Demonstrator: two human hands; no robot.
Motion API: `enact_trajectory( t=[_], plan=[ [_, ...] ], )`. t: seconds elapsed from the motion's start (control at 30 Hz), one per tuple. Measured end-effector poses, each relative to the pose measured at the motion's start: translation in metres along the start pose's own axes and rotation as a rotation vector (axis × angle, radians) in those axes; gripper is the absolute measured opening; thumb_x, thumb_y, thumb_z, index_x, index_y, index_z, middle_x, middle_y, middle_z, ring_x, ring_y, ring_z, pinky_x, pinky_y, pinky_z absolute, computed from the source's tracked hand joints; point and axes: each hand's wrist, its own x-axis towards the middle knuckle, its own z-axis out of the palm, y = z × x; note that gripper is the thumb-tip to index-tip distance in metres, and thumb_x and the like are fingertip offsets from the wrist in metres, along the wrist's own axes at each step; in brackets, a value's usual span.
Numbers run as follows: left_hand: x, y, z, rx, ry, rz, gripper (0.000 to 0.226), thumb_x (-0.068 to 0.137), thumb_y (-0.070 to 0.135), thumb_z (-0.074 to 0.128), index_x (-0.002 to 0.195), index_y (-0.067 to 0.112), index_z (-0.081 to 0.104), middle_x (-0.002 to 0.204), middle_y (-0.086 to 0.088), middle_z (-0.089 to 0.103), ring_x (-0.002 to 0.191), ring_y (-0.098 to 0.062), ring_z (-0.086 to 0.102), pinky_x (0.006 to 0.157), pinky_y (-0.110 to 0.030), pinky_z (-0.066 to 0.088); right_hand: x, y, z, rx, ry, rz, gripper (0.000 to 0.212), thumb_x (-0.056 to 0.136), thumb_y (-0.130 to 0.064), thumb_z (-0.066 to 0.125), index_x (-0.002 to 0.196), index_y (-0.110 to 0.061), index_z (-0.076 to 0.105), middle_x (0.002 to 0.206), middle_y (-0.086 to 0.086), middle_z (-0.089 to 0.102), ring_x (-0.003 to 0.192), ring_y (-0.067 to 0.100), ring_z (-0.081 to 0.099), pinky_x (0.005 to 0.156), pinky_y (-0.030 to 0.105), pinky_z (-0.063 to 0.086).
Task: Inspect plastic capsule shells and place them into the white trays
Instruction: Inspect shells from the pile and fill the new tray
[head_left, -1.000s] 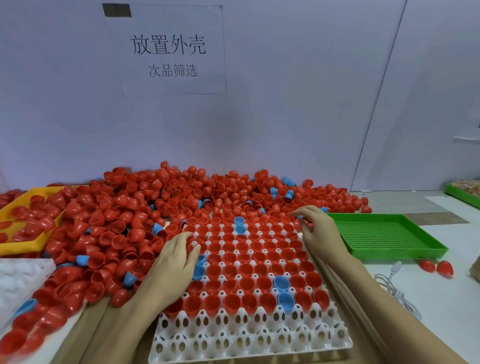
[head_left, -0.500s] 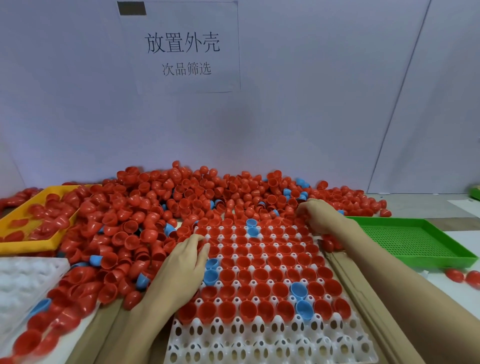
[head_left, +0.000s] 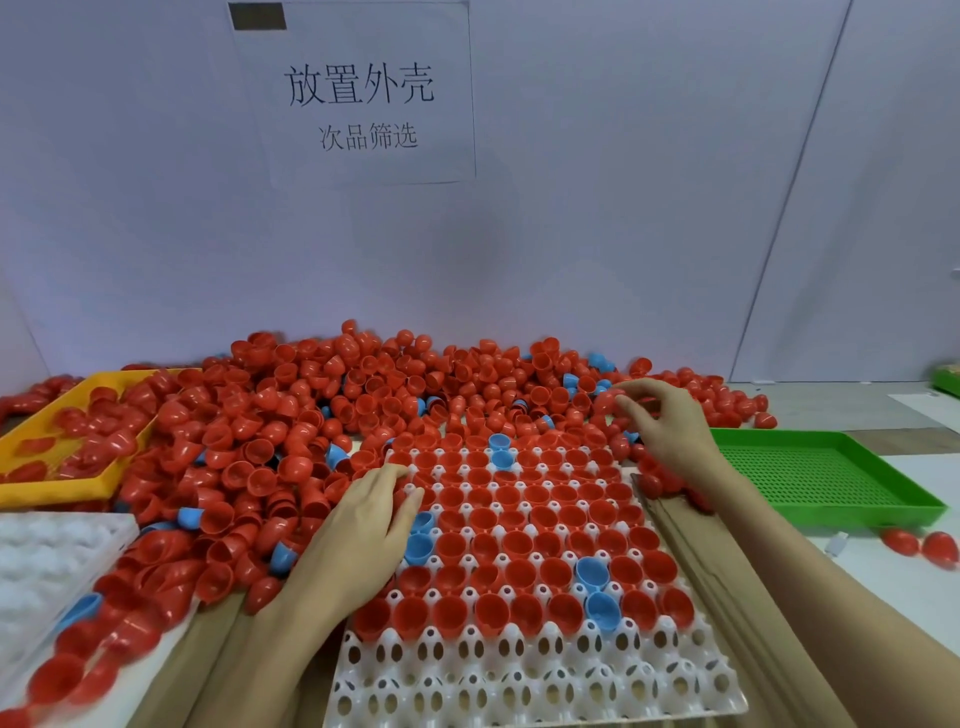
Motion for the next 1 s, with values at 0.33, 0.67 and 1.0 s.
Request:
enact_trajectory(
  t=[0.33, 0.67, 1.0],
  plan=[
    [-0.016, 0.05, -0.005, -0.361, 0.111, 0.291, 0.028, 0.098, 0.046, 0.067, 0.125, 0.042, 0.064, 0.124, 0.023, 0.063, 0.119, -0.002, 0.064, 0.098, -0.013, 0.05, -0.07, -0.07, -0.013, 0.913, -0.616, 0.191, 0.03, 0.102, -0.029, 0.066, 0.127, -0.017, 0.075, 0.125, 0.014, 0.075, 0.117, 0.024, 0.072, 0.092, 0.025, 0.058],
    [-0.027, 0.077, 0.017, -0.652, -0.002, 0.254, 0.045, 0.088, 0.055, 0.077, 0.129, 0.044, 0.063, 0.122, 0.017, 0.071, 0.111, -0.007, 0.073, 0.092, -0.019, 0.058, -0.088, -0.084, 0.004, 0.85, -0.916, 0.126, 0.03, 0.103, -0.027, 0.068, 0.129, -0.011, 0.073, 0.126, 0.017, 0.073, 0.117, 0.027, 0.071, 0.1, 0.032, 0.056],
    [-0.029, 0.083, 0.014, -0.752, 0.034, 0.176, 0.019, 0.104, 0.035, 0.062, 0.121, 0.033, 0.071, 0.113, 0.01, 0.078, 0.101, -0.012, 0.077, 0.089, -0.023, 0.06, -0.094, -0.084, 0.007, 0.772, -0.782, 0.14, 0.027, 0.101, -0.032, 0.069, 0.121, -0.017, 0.078, 0.117, 0.013, 0.076, 0.108, 0.024, 0.072, 0.099, 0.034, 0.057]
  ],
)
